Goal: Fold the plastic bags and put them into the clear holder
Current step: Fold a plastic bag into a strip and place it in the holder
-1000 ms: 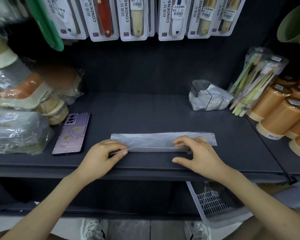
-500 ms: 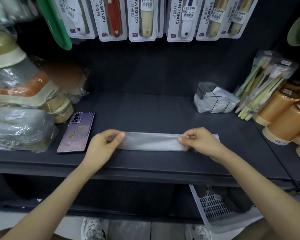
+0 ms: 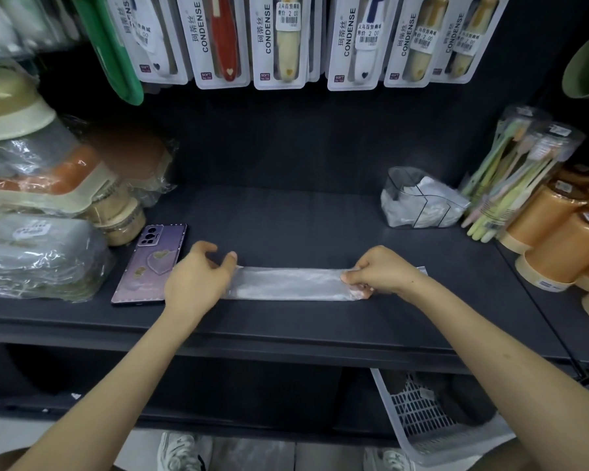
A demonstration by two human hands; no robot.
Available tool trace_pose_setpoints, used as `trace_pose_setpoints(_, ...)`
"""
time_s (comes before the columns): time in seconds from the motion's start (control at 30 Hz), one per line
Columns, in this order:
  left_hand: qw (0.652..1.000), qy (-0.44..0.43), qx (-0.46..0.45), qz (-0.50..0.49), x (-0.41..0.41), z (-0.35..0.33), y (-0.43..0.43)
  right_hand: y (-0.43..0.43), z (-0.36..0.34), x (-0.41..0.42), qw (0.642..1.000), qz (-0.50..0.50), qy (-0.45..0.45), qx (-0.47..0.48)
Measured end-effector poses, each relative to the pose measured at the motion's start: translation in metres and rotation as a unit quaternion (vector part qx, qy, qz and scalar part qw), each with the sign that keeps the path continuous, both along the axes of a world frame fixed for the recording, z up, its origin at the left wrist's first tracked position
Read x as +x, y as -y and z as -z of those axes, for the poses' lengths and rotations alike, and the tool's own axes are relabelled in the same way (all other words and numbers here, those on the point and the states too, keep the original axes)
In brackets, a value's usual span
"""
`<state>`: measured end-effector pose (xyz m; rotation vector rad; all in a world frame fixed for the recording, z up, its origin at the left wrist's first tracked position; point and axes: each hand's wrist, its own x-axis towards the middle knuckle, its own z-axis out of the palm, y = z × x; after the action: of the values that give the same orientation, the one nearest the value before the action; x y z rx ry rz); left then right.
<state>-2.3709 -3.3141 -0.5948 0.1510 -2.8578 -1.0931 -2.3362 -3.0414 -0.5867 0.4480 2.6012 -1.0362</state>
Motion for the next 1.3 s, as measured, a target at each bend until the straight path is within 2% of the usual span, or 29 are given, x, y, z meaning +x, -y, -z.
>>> trace_pose_setpoints(0.03,0.997,-0.063,-0.048,-0.005,0.001,-0.002,0.001,-0.001,0.001,0.0,1.0,-0.001,0.0,0.001)
trace_pose_setpoints(0.1,0.967,-0.209,-0.139,0.054,0.007,0.0,-0.002,0.0,0.0,0.0,1.0,-0.005,0.005,0.006)
trace_pose_setpoints(0.17,0.934,-0.272,-0.179,0.147,0.016,0.009,-0.014,0.0,0.0,-0.001,1.0,-0.006,0.009,0.01)
trace_pose_setpoints(0.2,0.925,-0.262,-0.195,0.193,0.019,0.016,-0.022,0.001,-0.001,0.0,1.0,-0.006,0.01,0.01)
trace_pose_setpoints(0.27,0.922,-0.173,-0.233,0.255,0.026,0.02,-0.037,0.0,-0.001,-0.001,1.0,-0.01,0.007,0.008)
trace_pose_setpoints(0.33,0.922,-0.064,-0.283,0.255,0.027,0.026,-0.046,0.0,0.0,-0.001,1.0,-0.01,0.005,0.007)
trace_pose_setpoints(0.4,0.922,0.009,-0.302,0.243,0.025,0.034,-0.048,0.0,0.001,0.0,1.0,-0.007,0.008,0.012)
trace_pose_setpoints(0.5,0.921,0.02,-0.309,0.234,0.026,0.04,-0.05,0.001,-0.007,0.004,1.0,-0.004,0.008,-0.025)
trace_pose_setpoints(0.57,0.921,0.019,-0.313,0.232,0.027,0.04,-0.05,0.007,-0.015,0.007,0.998,0.022,-0.036,-0.042)
trace_pose_setpoints(0.6,0.92,0.018,-0.318,0.23,0.027,0.04,-0.05,0.012,-0.016,0.009,0.994,0.034,-0.093,0.04)
trace_pose_setpoints(0.63,0.919,0.018,-0.319,0.23,0.027,0.039,-0.05,0.019,-0.012,0.013,0.967,0.039,-0.176,0.181)
trace_pose_setpoints(0.67,0.919,0.019,-0.318,0.232,0.027,0.039,-0.051,0.029,-0.006,0.016,0.914,0.032,-0.27,0.301)
trace_pose_setpoints(0.7,0.92,0.022,-0.315,0.233,0.027,0.038,-0.051,0.041,0.002,0.019,0.873,-0.006,-0.34,0.35)
trace_pose_setpoints(0.73,0.919,0.024,-0.315,0.235,0.027,0.037,-0.05,0.054,0.009,0.023,0.857,-0.066,-0.365,0.358)
trace_pose_setpoints(0.77,0.919,0.026,-0.314,0.236,0.027,0.037,-0.05,0.065,0.018,0.026,0.858,-0.137,-0.346,0.355)
trace_pose_setpoints(0.8,0.92,0.025,-0.312,0.236,0.027,0.037,-0.05,0.072,0.024,0.029,0.875,-0.191,-0.284,0.342)
trace_pose_setpoints(0.87,0.921,0.026,-0.312,0.233,0.027,0.037,-0.05,0.071,0.032,0.035,0.908,-0.227,-0.159,0.314)
trace_pose_setpoints(1.13,0.917,0.038,-0.319,0.236,0.027,0.033,-0.05,-0.03,0.034,0.07,0.926,-0.1,-0.035,0.362)
trace_pose_setpoints(1.2,0.916,0.039,-0.32,0.238,0.027,0.033,-0.05,-0.031,0.028,0.07,0.923,-0.083,-0.043,0.373)
trace_pose_setpoints(1.3,0.918,0.037,-0.319,0.233,0.027,0.034,-0.05,0.01,0.025,0.062,0.906,-0.1,-0.148,0.383)
